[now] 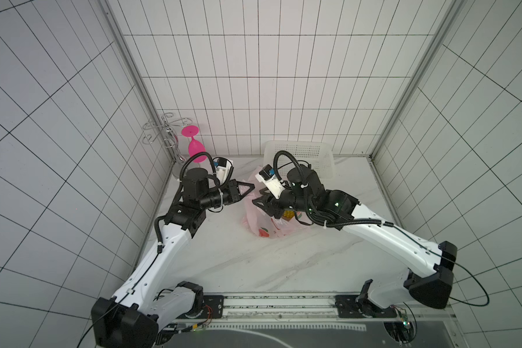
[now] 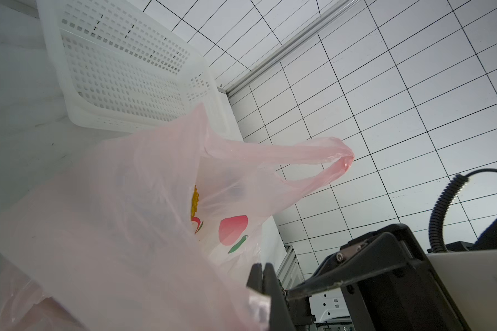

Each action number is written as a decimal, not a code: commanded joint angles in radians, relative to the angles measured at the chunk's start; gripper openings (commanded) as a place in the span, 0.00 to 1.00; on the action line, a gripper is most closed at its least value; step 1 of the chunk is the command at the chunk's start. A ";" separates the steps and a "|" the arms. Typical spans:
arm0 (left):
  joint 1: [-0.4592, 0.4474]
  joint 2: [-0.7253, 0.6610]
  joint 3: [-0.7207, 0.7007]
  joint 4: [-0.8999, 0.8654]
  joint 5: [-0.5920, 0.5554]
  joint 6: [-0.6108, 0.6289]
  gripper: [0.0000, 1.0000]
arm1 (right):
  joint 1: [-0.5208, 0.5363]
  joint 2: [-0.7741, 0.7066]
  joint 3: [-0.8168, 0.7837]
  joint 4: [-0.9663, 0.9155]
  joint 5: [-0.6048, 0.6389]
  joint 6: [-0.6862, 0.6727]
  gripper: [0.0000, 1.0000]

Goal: Place the pineapple into a plastic bag & tie a knot
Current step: Adjust the plastic bag at the center of the board.

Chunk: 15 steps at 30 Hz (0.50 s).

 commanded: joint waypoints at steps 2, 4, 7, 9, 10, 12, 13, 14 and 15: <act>-0.008 -0.025 -0.006 0.040 -0.003 -0.008 0.00 | 0.006 0.016 0.117 0.002 0.008 -0.017 0.22; -0.008 -0.028 -0.006 0.041 -0.005 -0.013 0.00 | 0.005 0.017 0.122 0.001 0.004 -0.017 0.08; -0.003 -0.040 0.009 0.019 -0.010 -0.009 0.16 | 0.006 0.014 0.135 -0.003 0.012 -0.014 0.00; 0.013 -0.069 0.036 -0.041 -0.032 0.013 0.42 | 0.005 0.007 0.154 -0.011 0.015 -0.015 0.00; 0.031 -0.094 0.052 -0.082 -0.053 0.035 0.51 | 0.005 0.002 0.170 -0.019 0.014 -0.020 0.00; 0.066 -0.152 0.076 -0.160 -0.098 0.077 0.60 | 0.005 0.003 0.214 -0.049 0.014 -0.033 0.00; 0.089 -0.179 0.091 -0.198 -0.111 0.103 0.64 | 0.005 0.007 0.244 -0.068 0.013 -0.040 0.00; 0.108 -0.203 0.106 -0.230 -0.119 0.131 0.64 | 0.005 0.013 0.273 -0.087 0.009 -0.046 0.00; 0.119 -0.220 0.118 -0.256 -0.129 0.158 0.65 | 0.005 0.018 0.301 -0.101 0.005 -0.050 0.00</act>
